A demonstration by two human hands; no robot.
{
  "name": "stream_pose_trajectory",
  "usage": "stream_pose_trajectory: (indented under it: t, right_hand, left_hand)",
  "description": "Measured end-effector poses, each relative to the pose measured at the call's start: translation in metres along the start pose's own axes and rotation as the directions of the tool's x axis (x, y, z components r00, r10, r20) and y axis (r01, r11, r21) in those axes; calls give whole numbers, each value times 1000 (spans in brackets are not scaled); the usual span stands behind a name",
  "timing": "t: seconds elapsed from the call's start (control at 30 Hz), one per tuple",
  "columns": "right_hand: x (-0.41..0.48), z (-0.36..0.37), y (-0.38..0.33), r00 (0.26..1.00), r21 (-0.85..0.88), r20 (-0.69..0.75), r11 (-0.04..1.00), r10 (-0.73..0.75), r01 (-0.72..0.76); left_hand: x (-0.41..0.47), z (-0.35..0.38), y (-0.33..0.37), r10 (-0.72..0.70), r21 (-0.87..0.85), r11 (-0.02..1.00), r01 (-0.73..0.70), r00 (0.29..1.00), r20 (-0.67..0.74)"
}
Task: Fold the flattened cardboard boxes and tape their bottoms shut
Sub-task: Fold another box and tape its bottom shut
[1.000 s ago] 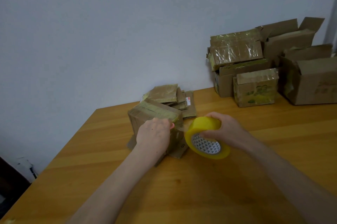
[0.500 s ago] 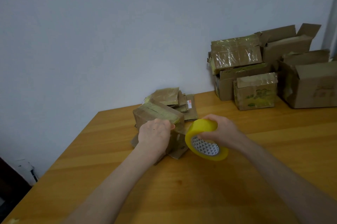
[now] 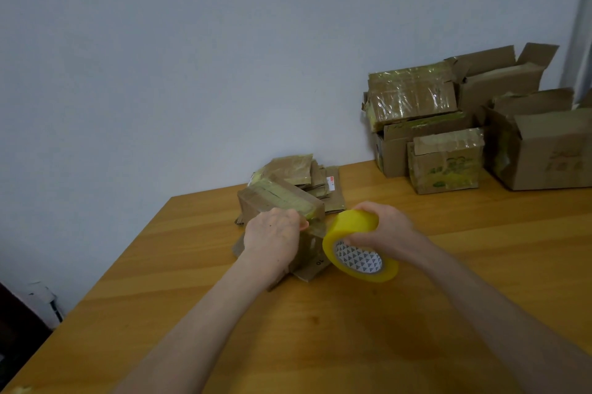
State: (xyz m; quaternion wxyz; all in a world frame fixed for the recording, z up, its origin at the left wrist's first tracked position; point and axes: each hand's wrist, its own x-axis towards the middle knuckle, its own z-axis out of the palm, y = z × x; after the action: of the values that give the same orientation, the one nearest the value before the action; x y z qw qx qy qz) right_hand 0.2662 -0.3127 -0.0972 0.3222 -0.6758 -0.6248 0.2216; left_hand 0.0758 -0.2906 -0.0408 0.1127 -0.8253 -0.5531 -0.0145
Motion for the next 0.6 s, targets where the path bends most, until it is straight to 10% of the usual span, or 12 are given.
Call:
stream_pose_trajectory:
  t: [0.6]
  right_hand:
    - [-8,-7,2,999,131,-13,991,37,-35]
  left_hand:
    - [-26,48,-11,-2,-22,1000,1,1000,-9]
